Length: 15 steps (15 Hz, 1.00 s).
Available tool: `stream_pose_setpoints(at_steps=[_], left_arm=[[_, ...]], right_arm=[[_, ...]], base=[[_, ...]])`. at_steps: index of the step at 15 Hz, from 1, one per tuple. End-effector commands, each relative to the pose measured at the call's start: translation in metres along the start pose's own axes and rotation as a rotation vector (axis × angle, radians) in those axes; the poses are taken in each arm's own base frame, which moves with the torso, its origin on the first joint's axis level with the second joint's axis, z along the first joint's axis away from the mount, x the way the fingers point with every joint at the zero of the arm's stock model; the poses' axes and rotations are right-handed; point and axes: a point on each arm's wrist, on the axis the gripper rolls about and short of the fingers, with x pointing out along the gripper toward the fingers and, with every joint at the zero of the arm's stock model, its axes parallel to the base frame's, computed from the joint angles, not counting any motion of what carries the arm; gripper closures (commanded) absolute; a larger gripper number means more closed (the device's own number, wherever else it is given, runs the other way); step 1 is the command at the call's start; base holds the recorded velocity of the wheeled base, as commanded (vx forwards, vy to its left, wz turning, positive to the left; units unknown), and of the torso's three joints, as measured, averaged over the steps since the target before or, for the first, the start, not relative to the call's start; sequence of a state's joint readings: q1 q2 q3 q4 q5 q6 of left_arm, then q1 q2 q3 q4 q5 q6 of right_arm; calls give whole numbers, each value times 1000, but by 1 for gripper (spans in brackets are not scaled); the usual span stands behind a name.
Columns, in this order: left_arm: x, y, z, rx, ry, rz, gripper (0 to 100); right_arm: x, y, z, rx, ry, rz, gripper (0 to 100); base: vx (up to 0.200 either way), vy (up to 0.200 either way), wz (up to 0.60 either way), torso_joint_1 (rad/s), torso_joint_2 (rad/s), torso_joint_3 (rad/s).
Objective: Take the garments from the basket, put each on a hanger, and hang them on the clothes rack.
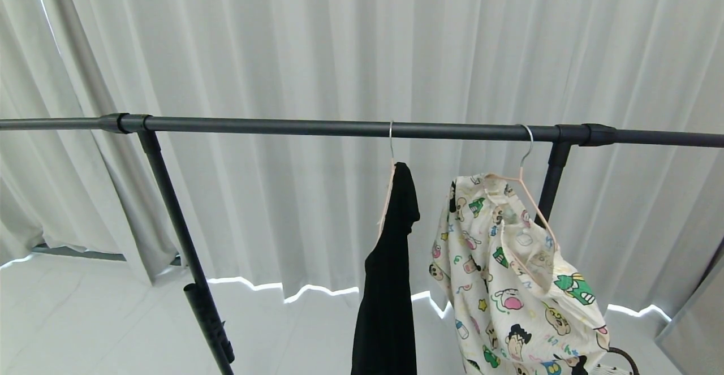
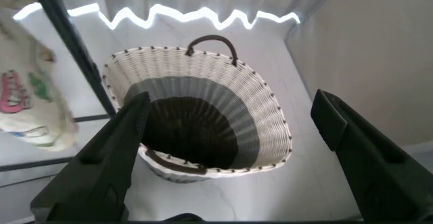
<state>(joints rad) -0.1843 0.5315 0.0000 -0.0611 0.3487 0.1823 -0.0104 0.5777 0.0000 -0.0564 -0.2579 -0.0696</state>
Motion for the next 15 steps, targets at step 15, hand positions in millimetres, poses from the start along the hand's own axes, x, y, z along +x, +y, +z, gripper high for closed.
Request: stream_pose_setpoints(at_steps=[15], left_arm=[[-12, 4, -5, -67, -126, 65, 0]], right_arm=[[-3, -1, -1, 6, -35, 1, 0]], base=[[-200, 0, 0, 1, 2, 2]])
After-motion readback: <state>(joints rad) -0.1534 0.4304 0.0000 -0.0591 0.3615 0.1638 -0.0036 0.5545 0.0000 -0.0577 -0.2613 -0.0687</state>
